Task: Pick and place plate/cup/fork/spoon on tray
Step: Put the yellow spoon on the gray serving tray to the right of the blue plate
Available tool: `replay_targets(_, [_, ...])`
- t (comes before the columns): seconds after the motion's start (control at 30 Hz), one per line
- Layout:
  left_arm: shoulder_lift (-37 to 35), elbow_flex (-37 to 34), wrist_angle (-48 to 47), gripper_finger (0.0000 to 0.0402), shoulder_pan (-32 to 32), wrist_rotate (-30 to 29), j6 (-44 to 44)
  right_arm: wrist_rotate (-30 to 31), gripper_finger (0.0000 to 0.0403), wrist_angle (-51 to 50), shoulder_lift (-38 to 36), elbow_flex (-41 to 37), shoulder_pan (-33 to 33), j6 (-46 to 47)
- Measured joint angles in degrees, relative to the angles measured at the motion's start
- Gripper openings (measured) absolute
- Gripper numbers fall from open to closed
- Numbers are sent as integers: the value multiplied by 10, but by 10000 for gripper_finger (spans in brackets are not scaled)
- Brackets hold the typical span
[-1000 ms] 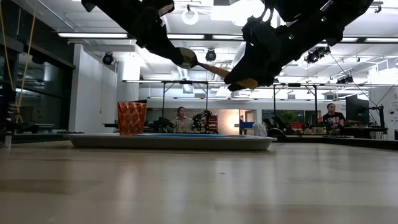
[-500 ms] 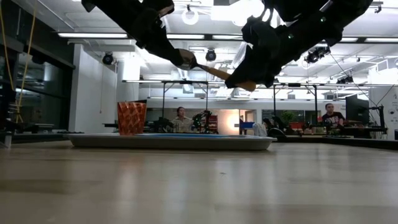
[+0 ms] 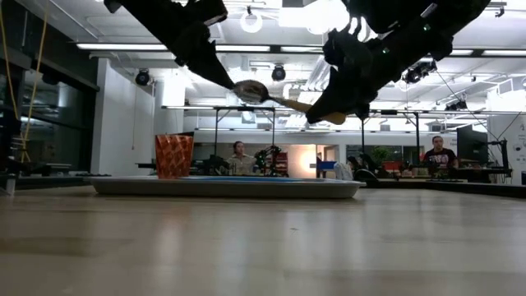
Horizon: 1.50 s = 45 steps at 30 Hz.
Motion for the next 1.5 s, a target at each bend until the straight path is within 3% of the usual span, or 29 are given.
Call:
replay_targets(0.2, [-28,0,-52,112,-7,-45,-18,83,10,-113,-28,-1,-9,57])
replay_targets(0.4, [-69,0,-98,114,3,-62,-65,134,10,-138,-36,-43,-43,119])
replay_targets(0.53, [-90,-24,-71,115,6,-61,-54,122,10,-59,-41,-100,-86,154])
replay_targets(0.67, [-114,-67,30,115,12,-40,1,78,10,88,-45,-144,-124,195])
replay_targets(0.73, [-127,-78,78,115,20,-17,12,66,10,108,-45,-146,-132,223])
replay_targets(0.8, [-142,-83,100,115,28,9,14,63,10,46,-45,-124,-137,238])
replay_targets(0.9, [-157,-85,119,115,33,40,10,66,10,-146,-43,-45,-146,243])
replay_targets(1.0, [-164,-86,119,115,33,50,4,80,10,-322,-27,39,-147,244])
replay_targets(1.07, [-165,-85,123,115,31,50,4,85,10,-386,-13,87,-146,243])
replay_targets(1.5, [-164,-85,119,115,18,50,-5,50,10,-445,140,196,-141,233])
